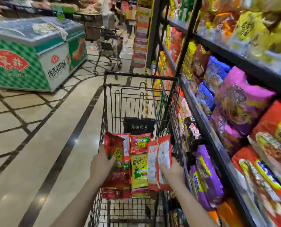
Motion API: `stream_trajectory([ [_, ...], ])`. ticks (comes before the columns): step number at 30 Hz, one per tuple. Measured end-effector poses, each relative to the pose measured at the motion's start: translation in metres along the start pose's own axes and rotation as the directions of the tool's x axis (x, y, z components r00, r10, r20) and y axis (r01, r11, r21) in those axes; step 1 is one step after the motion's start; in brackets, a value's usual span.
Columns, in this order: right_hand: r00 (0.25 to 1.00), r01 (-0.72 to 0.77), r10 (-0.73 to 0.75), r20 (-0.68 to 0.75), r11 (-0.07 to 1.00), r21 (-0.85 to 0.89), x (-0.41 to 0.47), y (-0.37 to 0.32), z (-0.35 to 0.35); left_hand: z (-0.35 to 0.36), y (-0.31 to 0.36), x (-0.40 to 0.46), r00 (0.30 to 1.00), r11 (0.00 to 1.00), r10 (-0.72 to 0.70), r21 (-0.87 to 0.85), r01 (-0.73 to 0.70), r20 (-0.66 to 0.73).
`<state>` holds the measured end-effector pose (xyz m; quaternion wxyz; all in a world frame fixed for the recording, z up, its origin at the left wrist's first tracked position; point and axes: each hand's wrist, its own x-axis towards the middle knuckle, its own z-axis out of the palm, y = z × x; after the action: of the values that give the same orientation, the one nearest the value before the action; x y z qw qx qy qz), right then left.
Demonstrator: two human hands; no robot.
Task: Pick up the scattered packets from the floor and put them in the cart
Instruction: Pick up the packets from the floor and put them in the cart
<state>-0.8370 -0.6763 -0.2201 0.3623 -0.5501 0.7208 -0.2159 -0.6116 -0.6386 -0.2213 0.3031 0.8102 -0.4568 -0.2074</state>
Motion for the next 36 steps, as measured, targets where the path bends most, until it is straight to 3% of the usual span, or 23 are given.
stream_trajectory([
  [12,0.964,-0.118,0.12,0.236,0.993,-0.024,0.232,-0.042,0.099,0.114,-0.026,0.218,0.975,0.985,-0.168,-0.019,0.172,0.143],
  [18,0.915,-0.209,0.185,0.359,0.977,0.029,0.308,-0.015,0.16,0.164,-0.071,0.275,0.911,0.924,-0.344,-0.094,0.372,0.228],
  [23,0.907,-0.367,0.353,0.232,0.93,0.022,0.335,0.008,0.175,0.183,-0.09,0.292,0.889,0.902,-0.416,-0.041,0.431,0.19],
  [27,0.93,-0.347,0.351,0.11,0.936,-0.055,0.336,0.022,0.175,0.195,-0.092,0.285,0.915,0.923,-0.363,-0.063,0.379,0.175],
  [31,0.916,-0.331,0.336,0.219,0.942,-0.059,0.337,0.033,0.181,0.208,-0.1,0.279,0.889,0.899,-0.391,-0.109,0.424,0.237],
  [36,0.918,-0.312,0.321,0.232,0.947,-0.079,0.343,0.034,0.183,0.214,-0.093,0.296,0.899,0.904,-0.396,-0.089,0.417,0.185],
])
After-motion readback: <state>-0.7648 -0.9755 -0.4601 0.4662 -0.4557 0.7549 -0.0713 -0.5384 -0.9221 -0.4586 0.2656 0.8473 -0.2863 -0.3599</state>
